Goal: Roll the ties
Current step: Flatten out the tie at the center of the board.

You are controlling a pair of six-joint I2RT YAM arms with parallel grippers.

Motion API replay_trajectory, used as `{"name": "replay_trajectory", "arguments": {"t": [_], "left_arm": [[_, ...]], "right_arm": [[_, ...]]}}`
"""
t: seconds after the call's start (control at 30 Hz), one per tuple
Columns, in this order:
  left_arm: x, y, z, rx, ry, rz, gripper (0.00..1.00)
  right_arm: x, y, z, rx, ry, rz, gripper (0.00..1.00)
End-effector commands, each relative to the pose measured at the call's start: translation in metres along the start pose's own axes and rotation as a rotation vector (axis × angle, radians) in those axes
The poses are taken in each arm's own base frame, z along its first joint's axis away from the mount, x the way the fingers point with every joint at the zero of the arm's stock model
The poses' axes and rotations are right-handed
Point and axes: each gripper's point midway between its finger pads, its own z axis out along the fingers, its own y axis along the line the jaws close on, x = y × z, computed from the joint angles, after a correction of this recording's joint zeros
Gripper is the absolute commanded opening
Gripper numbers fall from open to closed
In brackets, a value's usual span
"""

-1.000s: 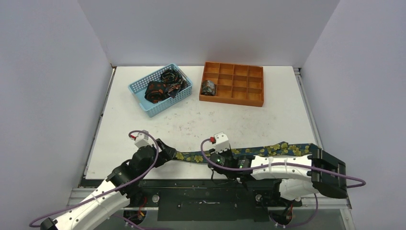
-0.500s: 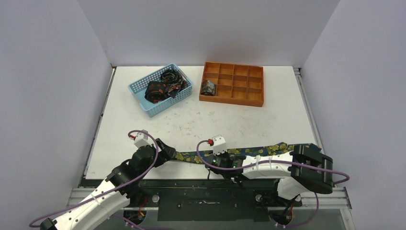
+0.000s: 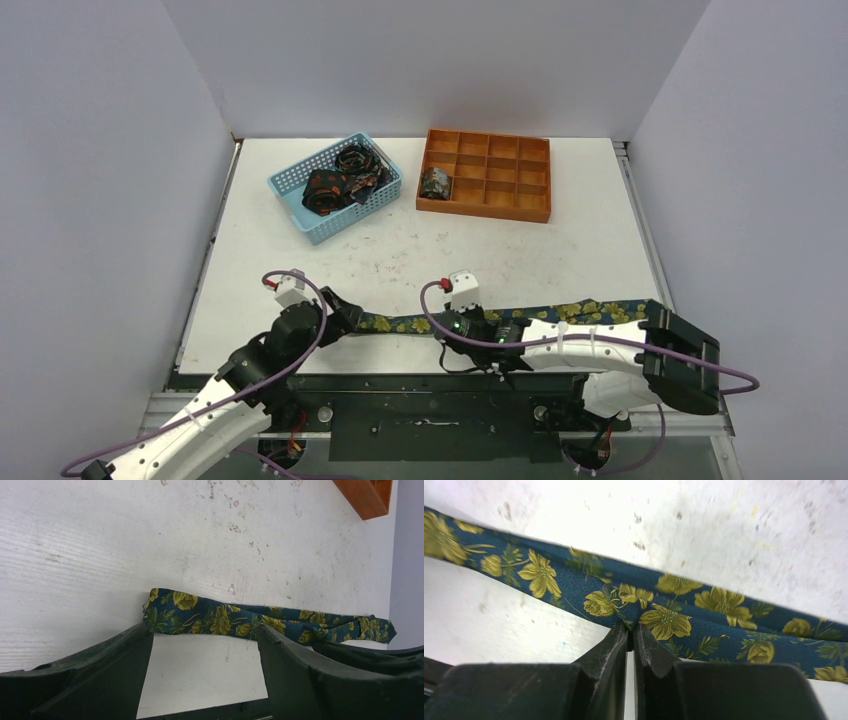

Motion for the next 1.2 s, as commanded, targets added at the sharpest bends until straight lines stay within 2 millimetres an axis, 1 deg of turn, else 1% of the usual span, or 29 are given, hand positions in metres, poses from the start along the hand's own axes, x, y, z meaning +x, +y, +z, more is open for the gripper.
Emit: {"name": "replay_trajectory", "arguments": {"t": [0.0,0.1,0.27,0.33,0.47,0.6,0.7,0.87,0.9,1.03,1.07,1.1,1.17], "left_arm": [[-0.031,-0.021,-0.012,0.041,-0.084,0.003,0.74],[-0.029,-0.020,-0.012,0.035,-0.077,0.006,0.74],[-0.023,-0.013,-0.011,0.021,-0.060,0.005,0.75],[-0.021,-0.012,-0.010,0.020,-0.059,0.002,0.74],[-0.020,-0.012,-0.009,0.020,-0.055,0.003,0.75],[-0.020,-0.012,-0.006,0.016,-0.055,0.009,0.75],[-0.018,-0.014,-0.003,0.015,-0.044,0.018,0.75],[-0.018,-0.015,0.001,0.005,-0.040,0.037,0.75],[-0.018,-0.016,0.001,0.004,-0.041,0.039,0.75],[-0.017,-0.014,0.003,-0.003,-0.040,0.041,0.76],[-0.016,-0.014,0.003,-0.004,-0.038,0.041,0.77],[-0.016,-0.013,0.004,-0.006,-0.039,0.042,0.77],[-0.016,-0.012,0.004,-0.009,-0.039,0.042,0.78]], "right_arm": [[-0.045,-0.004,-0.005,0.015,-0.078,-0.005,0.05],[-0.045,-0.010,0.006,0.025,-0.061,-0.028,0.05],[-0.030,-0.028,0.028,0.043,0.001,-0.033,0.05],[-0.024,-0.031,0.033,0.043,0.023,-0.038,0.05],[-0.011,-0.034,0.035,0.041,0.055,-0.045,0.05],[-0.001,-0.042,0.035,0.065,0.073,-0.031,0.05],[0.003,-0.048,0.035,0.081,0.079,-0.012,0.05],[0.004,-0.060,0.031,0.136,0.063,0.042,0.06],[0.004,-0.062,0.030,0.145,0.061,0.055,0.07],[0.013,-0.070,0.029,0.168,0.075,0.089,0.18],[0.015,-0.071,0.028,0.169,0.077,0.096,0.22],[0.016,-0.072,0.027,0.170,0.079,0.104,0.29],[0.013,-0.072,0.023,0.163,0.065,0.122,0.47]]}}
